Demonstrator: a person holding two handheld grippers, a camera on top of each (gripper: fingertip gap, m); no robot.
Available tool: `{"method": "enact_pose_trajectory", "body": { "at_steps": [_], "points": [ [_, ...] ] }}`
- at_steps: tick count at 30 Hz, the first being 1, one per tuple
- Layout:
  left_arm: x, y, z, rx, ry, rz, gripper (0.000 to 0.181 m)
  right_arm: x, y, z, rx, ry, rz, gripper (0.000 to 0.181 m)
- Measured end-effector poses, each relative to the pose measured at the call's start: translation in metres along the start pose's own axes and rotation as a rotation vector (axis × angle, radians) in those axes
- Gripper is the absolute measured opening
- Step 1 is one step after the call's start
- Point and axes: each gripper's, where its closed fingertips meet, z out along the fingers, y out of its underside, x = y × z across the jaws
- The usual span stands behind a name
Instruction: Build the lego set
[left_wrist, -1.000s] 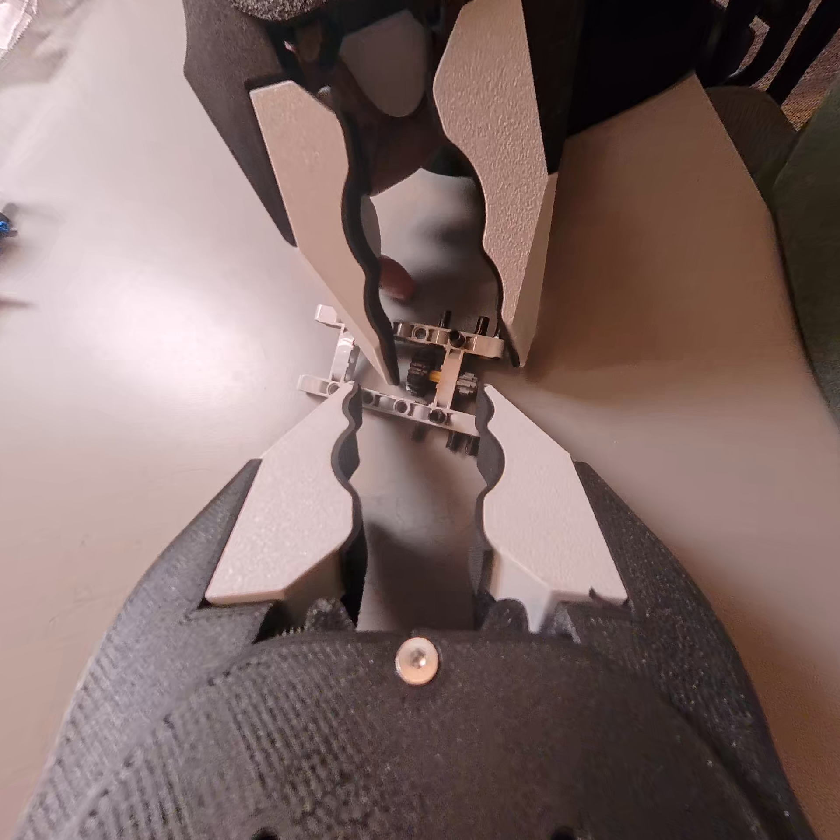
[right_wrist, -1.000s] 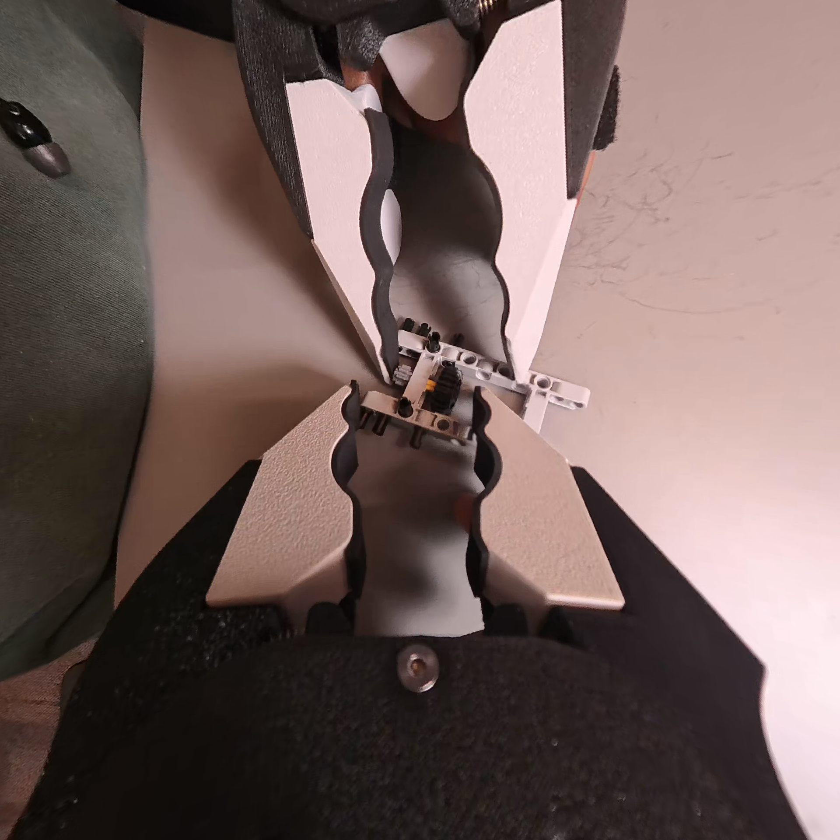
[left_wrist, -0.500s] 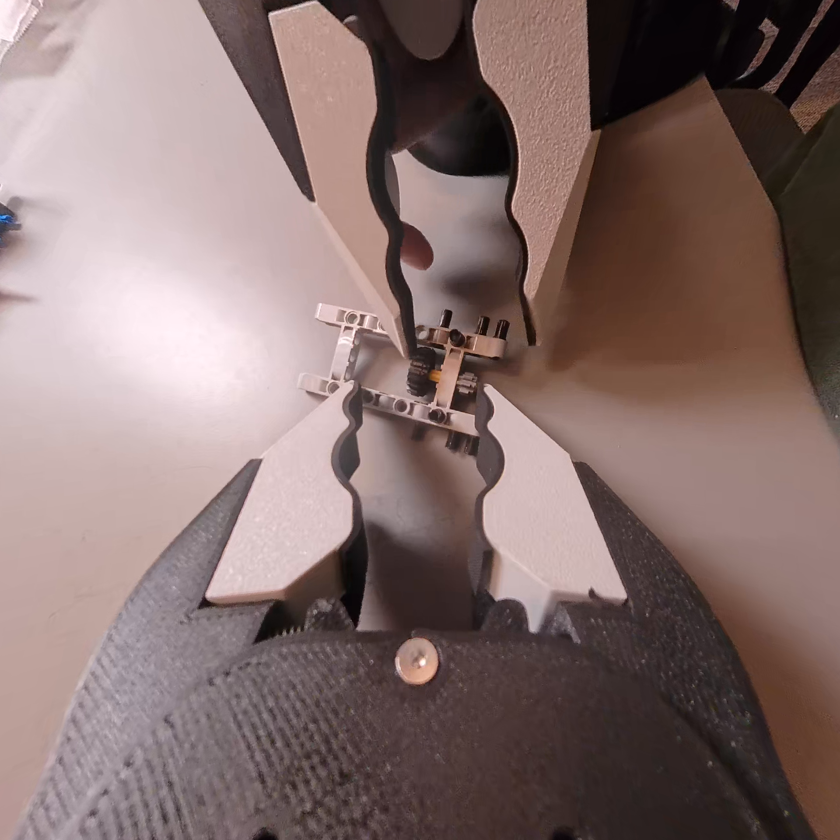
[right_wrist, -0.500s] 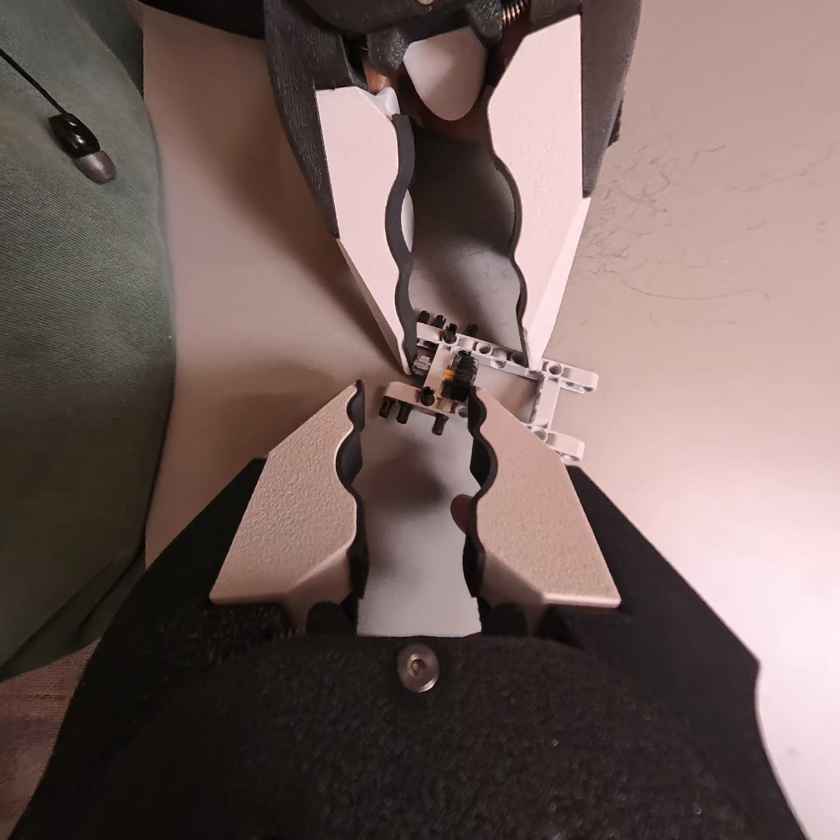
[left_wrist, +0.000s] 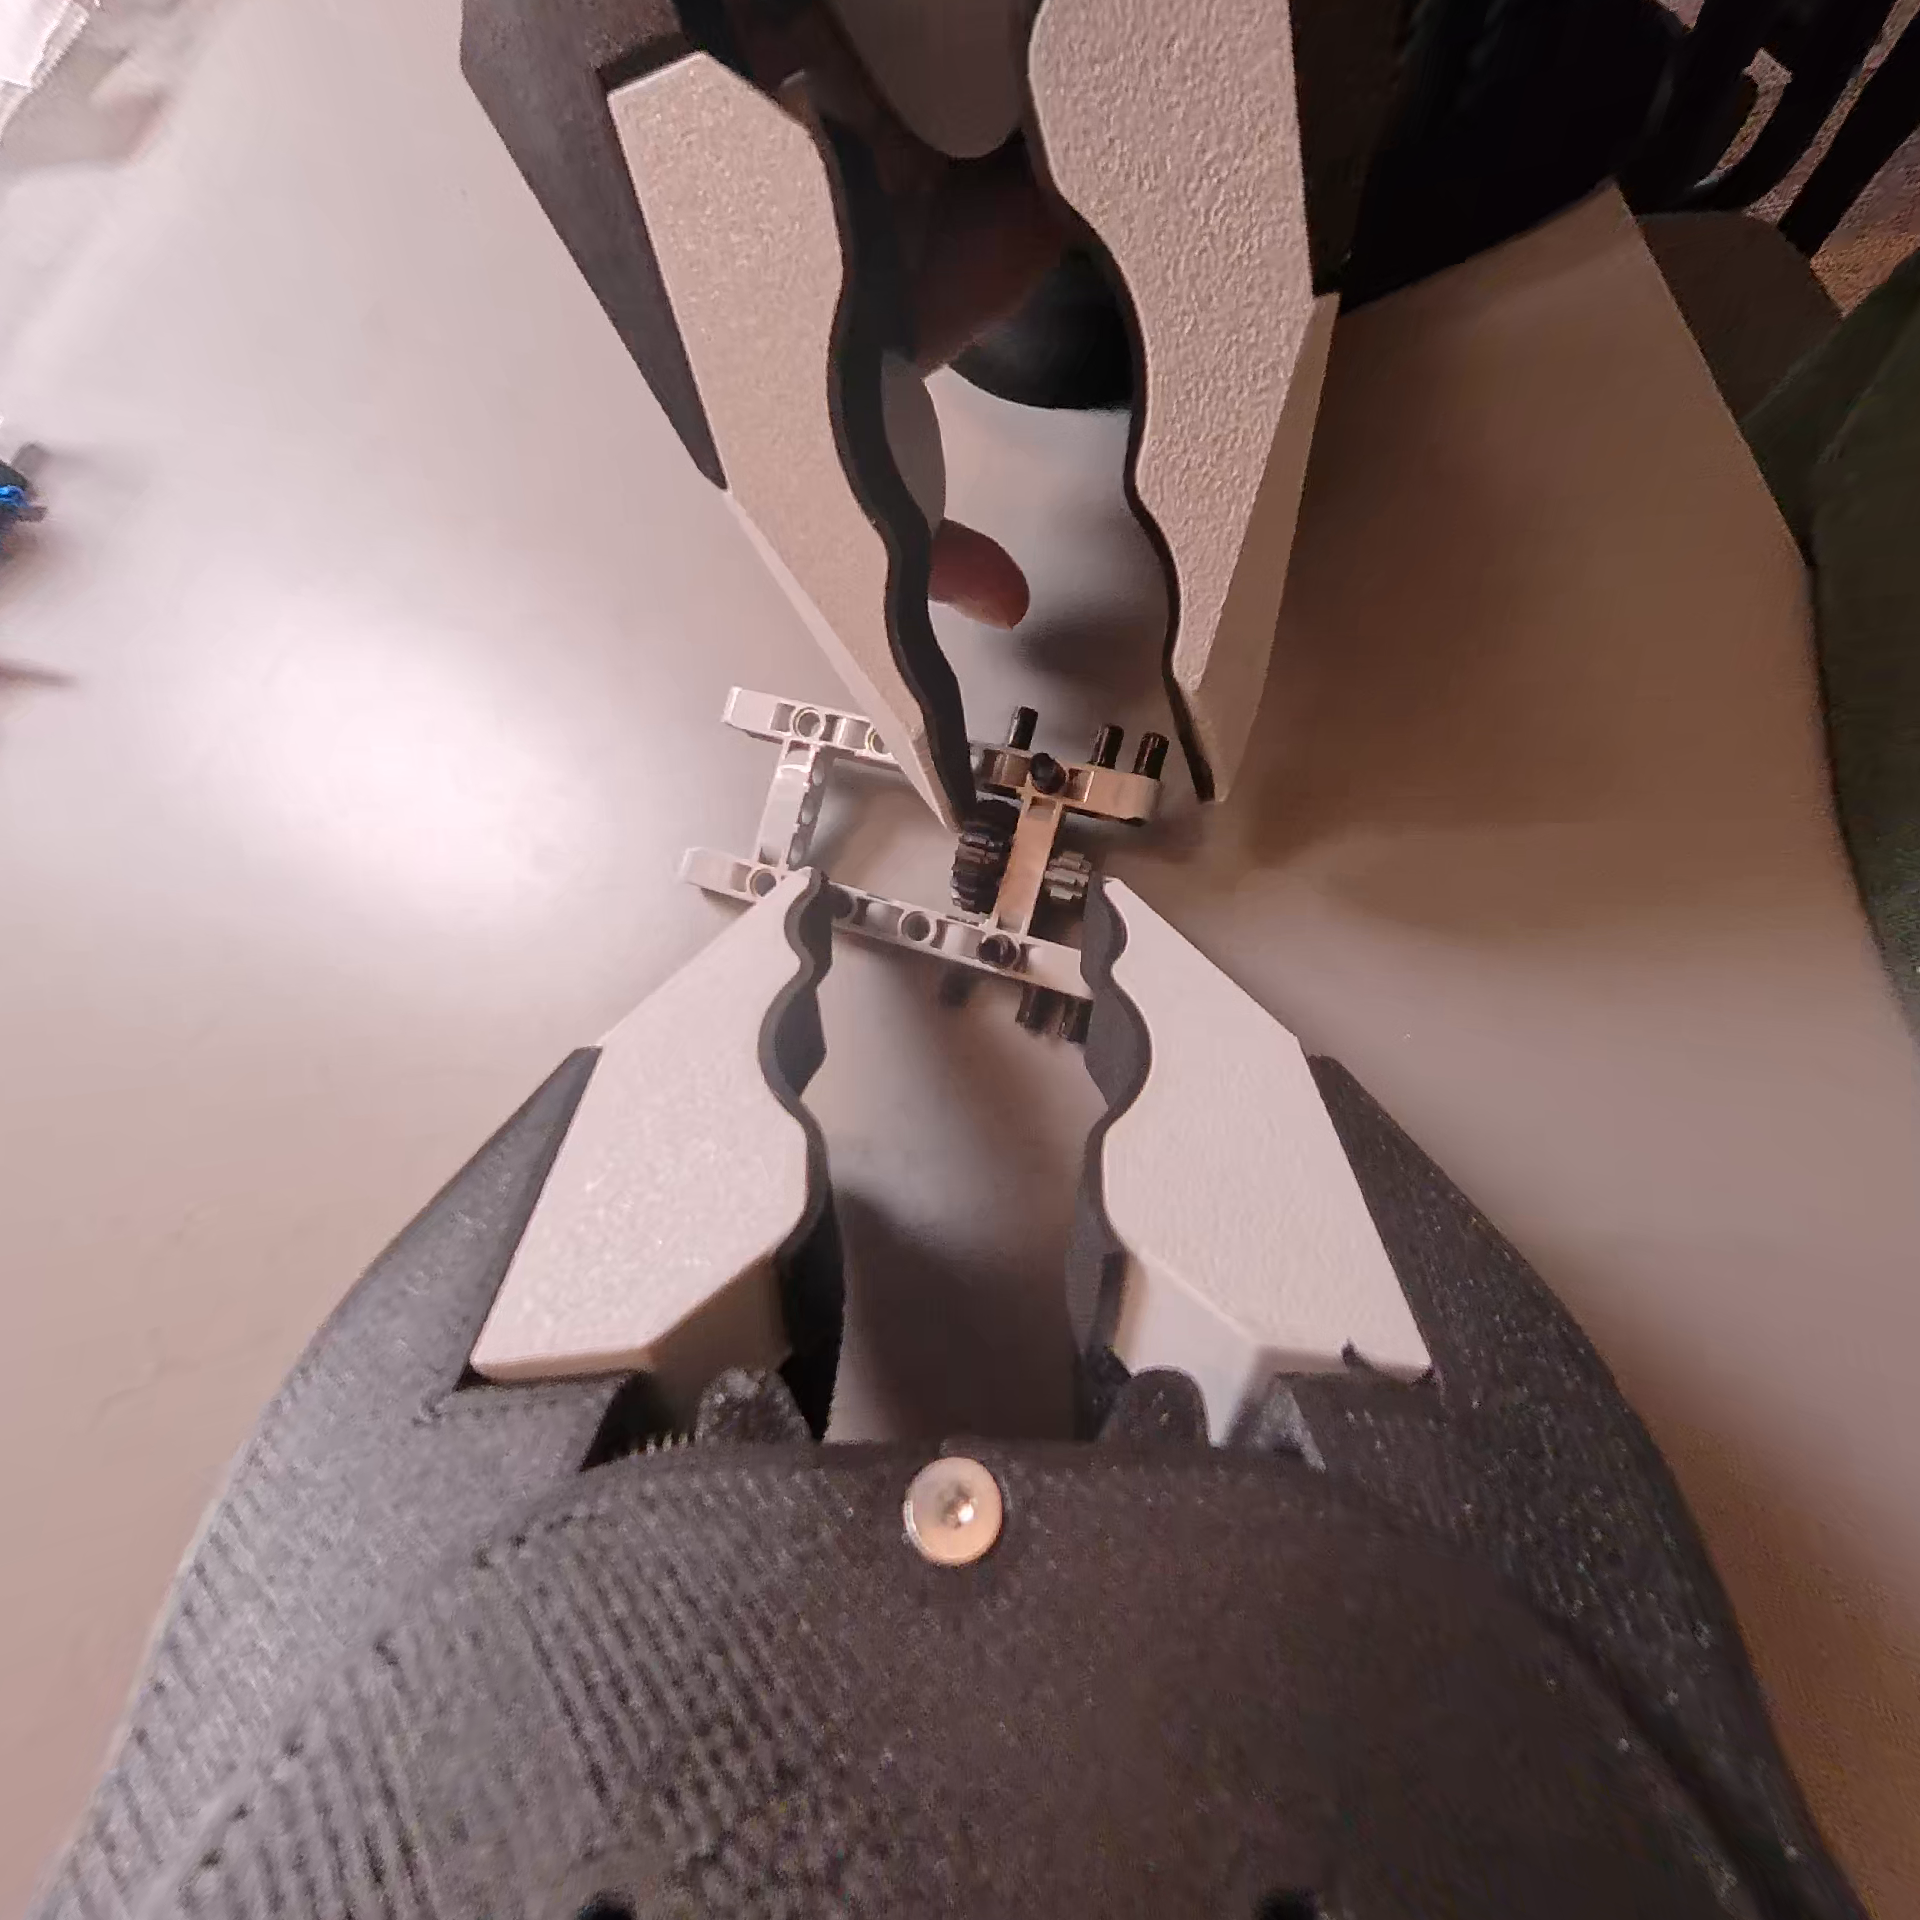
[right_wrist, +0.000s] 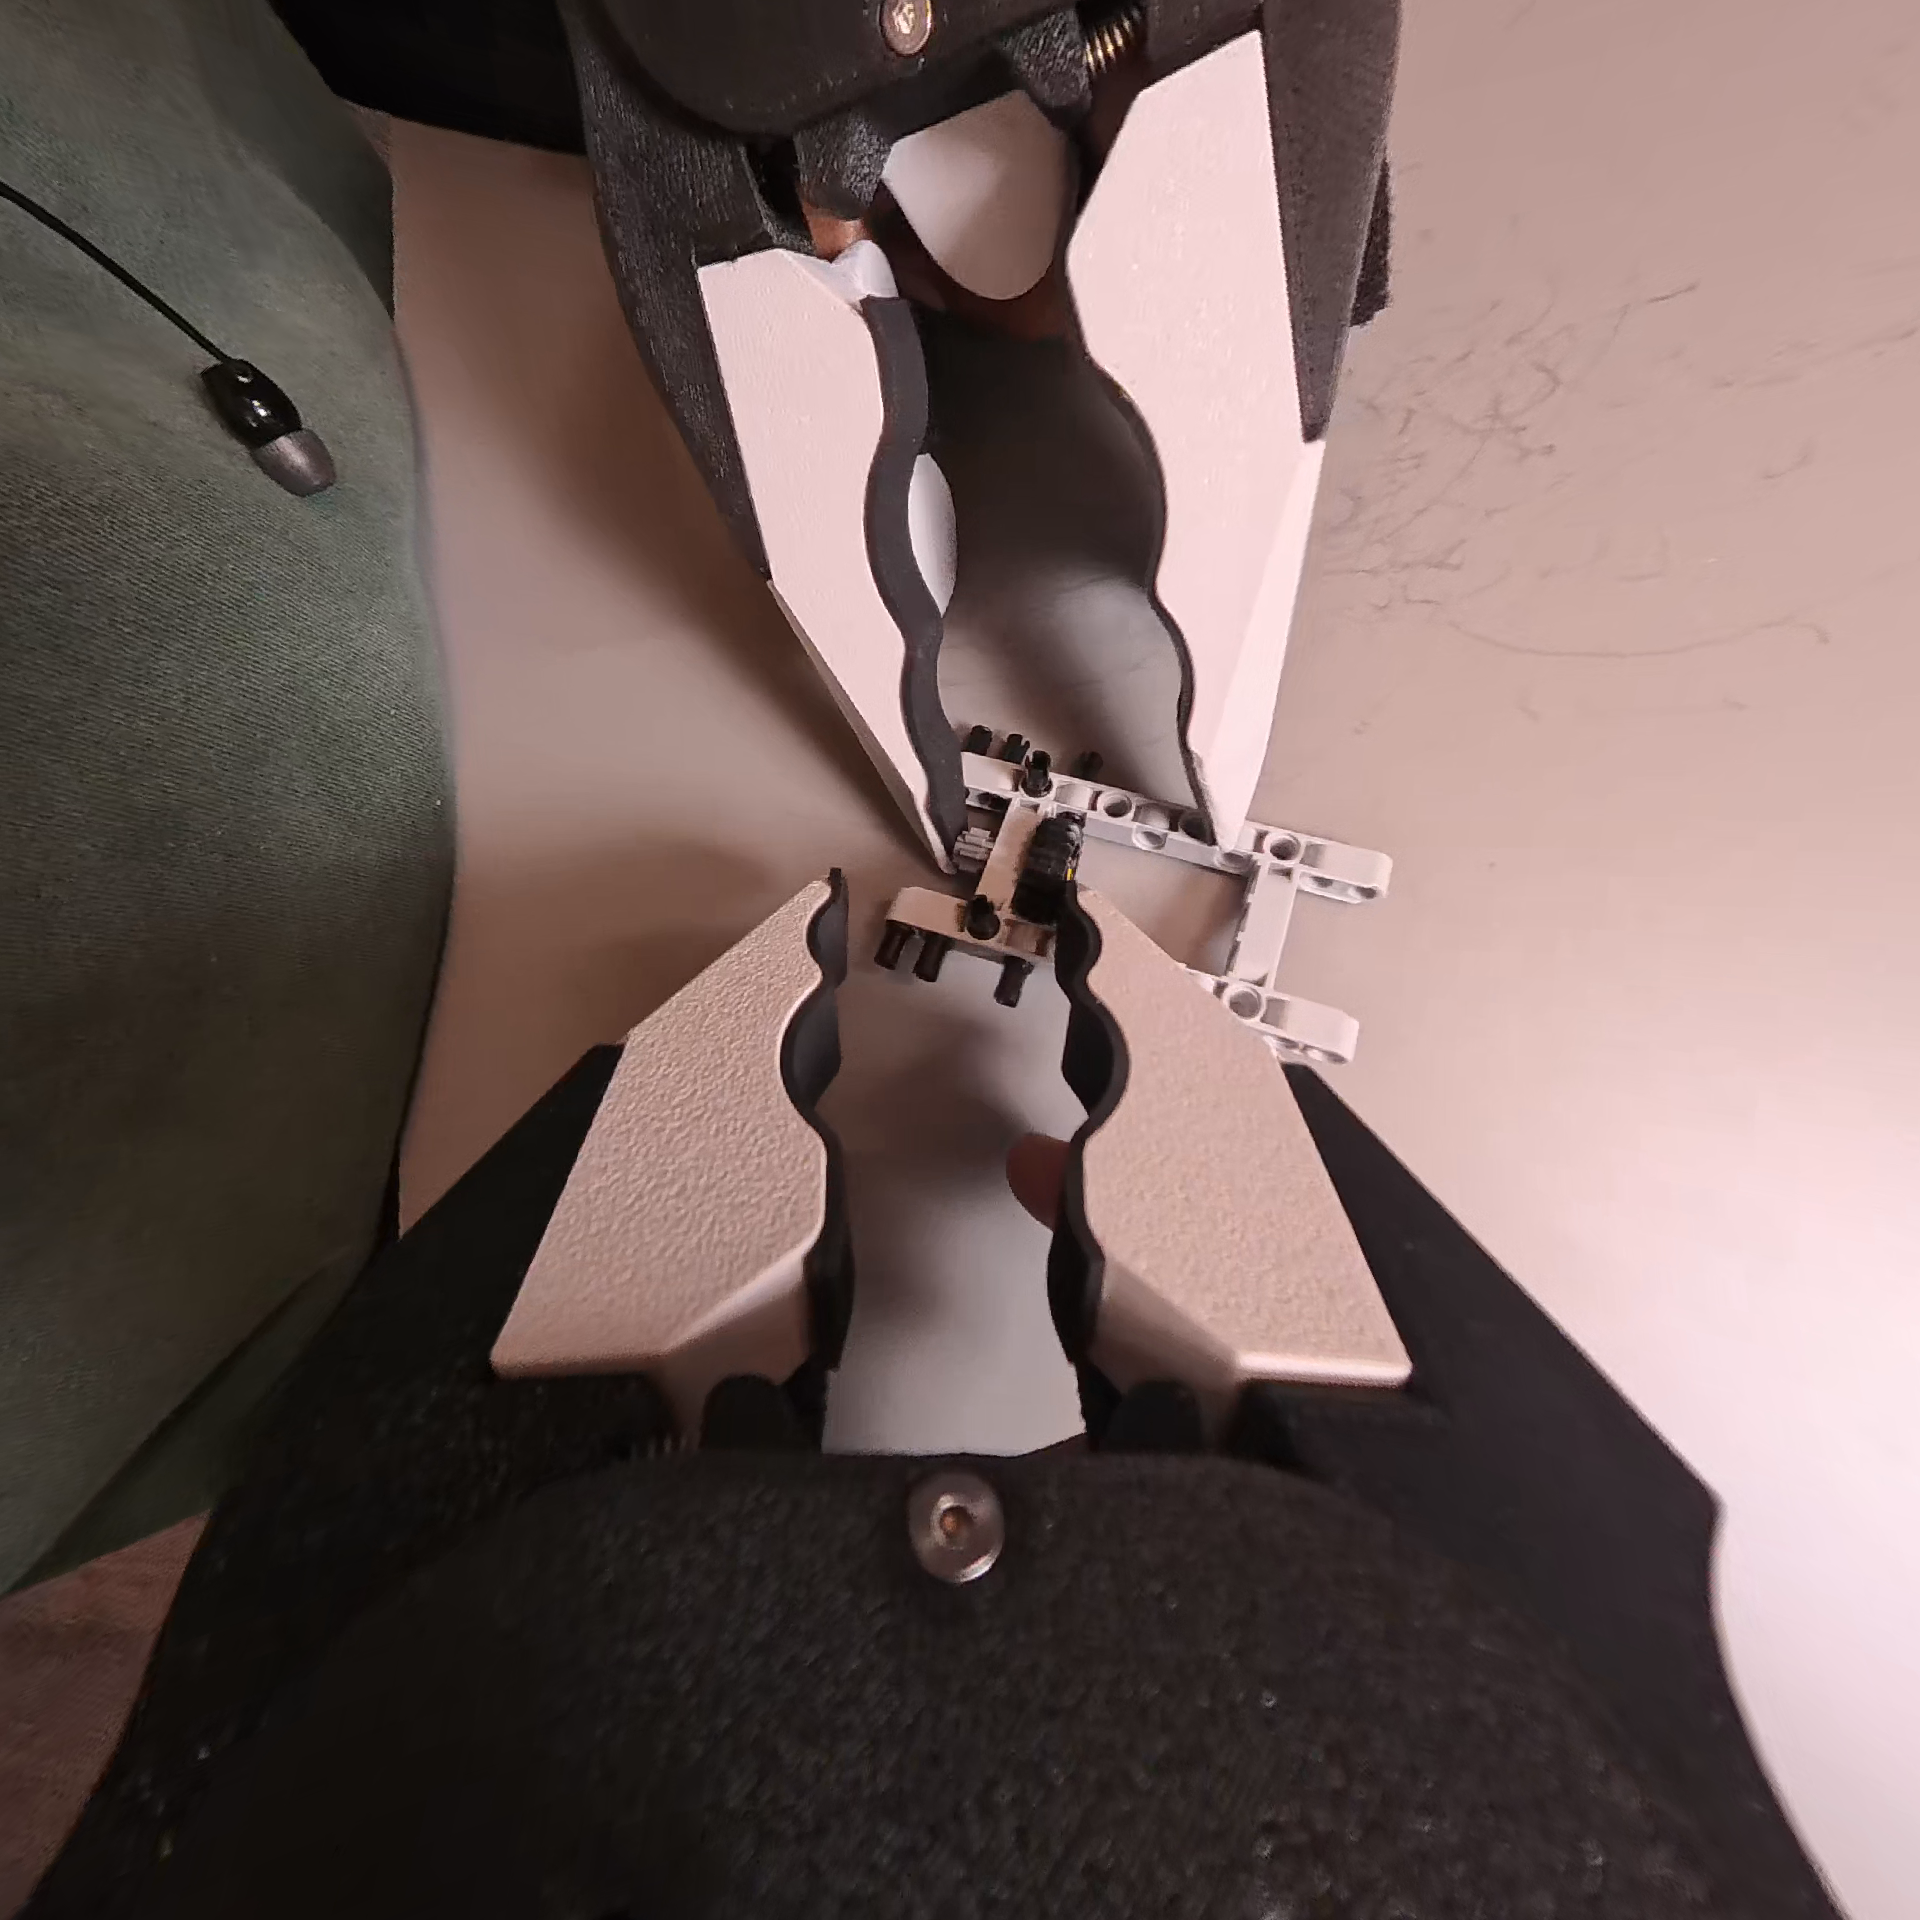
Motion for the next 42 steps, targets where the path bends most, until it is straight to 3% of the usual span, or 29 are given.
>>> {"method": "enact_pose_trajectory", "body": {
  "at_steps": [4,7,9,10,14,20,23,27,32,35,39,42],
  "points": [
    [0.005,-0.001,-0.001,0.007,0.014,0.037,0.048,-0.002,0.001,0.000,-0.008,0.002,-0.042,0.032],
    [0.009,-0.001,-0.003,0.020,0.020,0.086,0.048,-0.001,0.001,-0.001,-0.003,0.018,-0.061,0.048],
    [0.012,-0.002,-0.004,0.032,0.021,0.134,0.047,0.000,0.003,-0.003,0.010,0.025,-0.091,0.049],
    [0.014,-0.002,-0.005,0.037,0.021,0.165,0.035,-0.001,0.002,-0.004,0.032,0.017,-0.101,0.049],
    [0.017,-0.003,-0.007,0.060,0.028,0.221,0.037,0.001,0.000,-0.014,0.115,-0.006,-0.117,0.050],
    [-0.003,0.006,-0.013,0.040,0.003,0.136,0.039,0.037,0.003,-0.032,0.184,0.070,-0.114,0.053],
    [-0.023,0.017,-0.021,0.017,-0.048,0.078,0.034,0.050,0.011,-0.028,0.146,0.087,-0.118,0.055],
    [-0.038,0.030,-0.035,0.006,-0.074,-0.035,0.040,0.050,0.013,-0.019,0.124,0.098,-0.151,0.056],
    [-0.030,0.026,-0.046,0.078,0.038,-0.229,0.055,0.043,0.017,-0.014,0.062,0.120,-0.217,0.064],
    [-0.020,0.025,-0.041,0.057,0.078,-0.240,0.065,0.042,0.019,-0.010,0.021,0.142,-0.246,0.065],
    [-0.010,0.023,-0.027,0.002,0.100,-0.220,0.072,0.039,0.015,-0.005,0.008,0.157,-0.271,0.041],
    [-0.010,0.025,-0.024,-0.025,0.074,-0.177,0.065,0.041,0.004,0.001,0.034,0.197,-0.306,0.040]
  ]
}}
